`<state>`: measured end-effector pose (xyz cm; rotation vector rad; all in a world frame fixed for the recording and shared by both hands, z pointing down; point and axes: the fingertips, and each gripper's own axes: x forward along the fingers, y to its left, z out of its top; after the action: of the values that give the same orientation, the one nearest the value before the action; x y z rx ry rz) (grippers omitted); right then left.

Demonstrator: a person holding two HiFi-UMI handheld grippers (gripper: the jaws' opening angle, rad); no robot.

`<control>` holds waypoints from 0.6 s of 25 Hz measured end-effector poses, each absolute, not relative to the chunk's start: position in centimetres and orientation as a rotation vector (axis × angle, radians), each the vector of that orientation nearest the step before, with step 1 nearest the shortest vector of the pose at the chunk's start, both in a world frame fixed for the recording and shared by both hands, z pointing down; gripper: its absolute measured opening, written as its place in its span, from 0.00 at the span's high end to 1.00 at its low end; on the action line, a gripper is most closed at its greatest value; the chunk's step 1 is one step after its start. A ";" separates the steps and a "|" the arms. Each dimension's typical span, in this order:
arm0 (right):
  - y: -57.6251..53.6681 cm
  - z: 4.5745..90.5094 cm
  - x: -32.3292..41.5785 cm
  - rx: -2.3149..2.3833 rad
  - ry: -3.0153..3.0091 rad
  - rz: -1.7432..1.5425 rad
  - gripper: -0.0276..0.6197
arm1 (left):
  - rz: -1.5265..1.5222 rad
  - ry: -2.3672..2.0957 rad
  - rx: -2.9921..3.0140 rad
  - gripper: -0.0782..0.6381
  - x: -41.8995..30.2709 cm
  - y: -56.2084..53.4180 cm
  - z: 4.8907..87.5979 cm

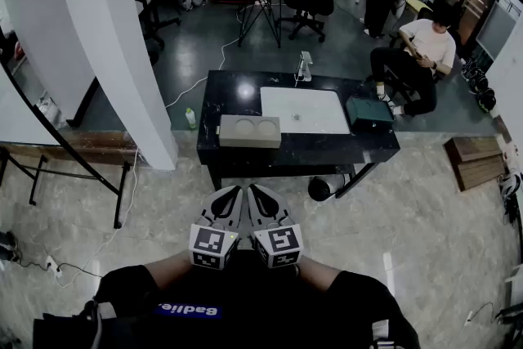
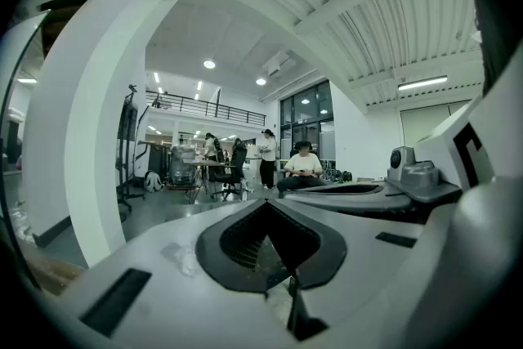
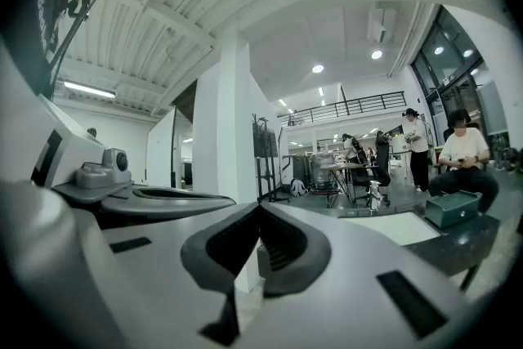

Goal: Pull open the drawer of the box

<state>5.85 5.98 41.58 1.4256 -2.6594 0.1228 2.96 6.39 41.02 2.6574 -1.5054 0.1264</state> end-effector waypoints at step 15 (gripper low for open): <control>5.9 40.8 5.3 1.421 -2.702 0.138 0.96 | 0.123 -1.519 2.643 0.89 2.7 6.3 41.2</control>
<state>5.29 5.87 40.81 1.4206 -2.7018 0.1382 2.66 6.32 41.22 2.6433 -1.5190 0.1232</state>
